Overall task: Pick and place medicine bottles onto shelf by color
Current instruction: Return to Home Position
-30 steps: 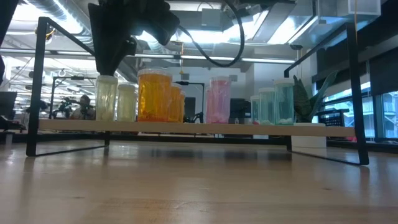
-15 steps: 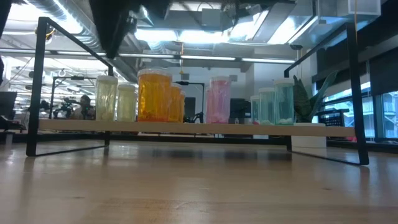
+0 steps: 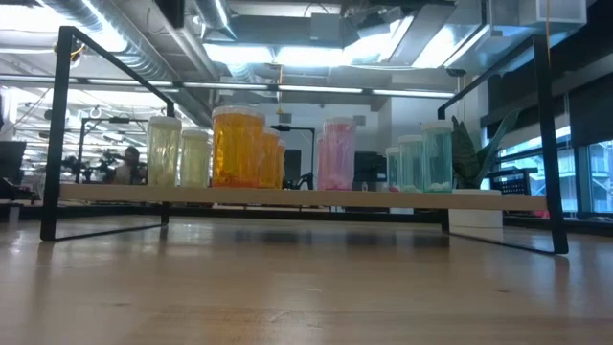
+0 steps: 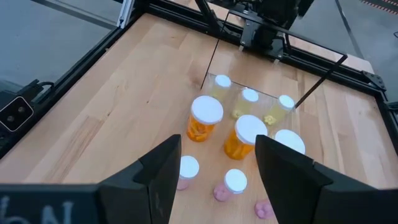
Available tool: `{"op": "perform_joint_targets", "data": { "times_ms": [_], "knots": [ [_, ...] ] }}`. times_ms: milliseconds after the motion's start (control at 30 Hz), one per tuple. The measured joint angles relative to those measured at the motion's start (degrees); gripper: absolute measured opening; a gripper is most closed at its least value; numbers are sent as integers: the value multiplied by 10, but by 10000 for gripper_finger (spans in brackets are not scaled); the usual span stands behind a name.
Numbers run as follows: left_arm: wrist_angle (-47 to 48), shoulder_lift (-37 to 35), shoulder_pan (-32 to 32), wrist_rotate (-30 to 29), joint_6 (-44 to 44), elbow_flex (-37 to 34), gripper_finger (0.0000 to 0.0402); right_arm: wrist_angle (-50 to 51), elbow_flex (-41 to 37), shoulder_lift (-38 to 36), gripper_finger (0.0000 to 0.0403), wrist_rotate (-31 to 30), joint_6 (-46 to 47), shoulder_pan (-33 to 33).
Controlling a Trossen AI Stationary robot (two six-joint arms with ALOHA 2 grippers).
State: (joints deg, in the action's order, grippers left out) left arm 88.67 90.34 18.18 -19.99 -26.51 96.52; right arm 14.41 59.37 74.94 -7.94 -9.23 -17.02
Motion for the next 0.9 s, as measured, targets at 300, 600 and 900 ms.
{"op": "perform_joint_targets", "data": {
  "times_ms": [300,600,900],
  "knots": [
    [-16,-143,66,-116,-63,-71,7,0,0,0,207,0,1,0],
    [-177,-315,92,-158,-33,-207,4,-52,2,2,207,16,64,0],
    [-450,-471,92,-152,149,-377,1,-6,17,-66,109,-6,28,2]
  ]
}}
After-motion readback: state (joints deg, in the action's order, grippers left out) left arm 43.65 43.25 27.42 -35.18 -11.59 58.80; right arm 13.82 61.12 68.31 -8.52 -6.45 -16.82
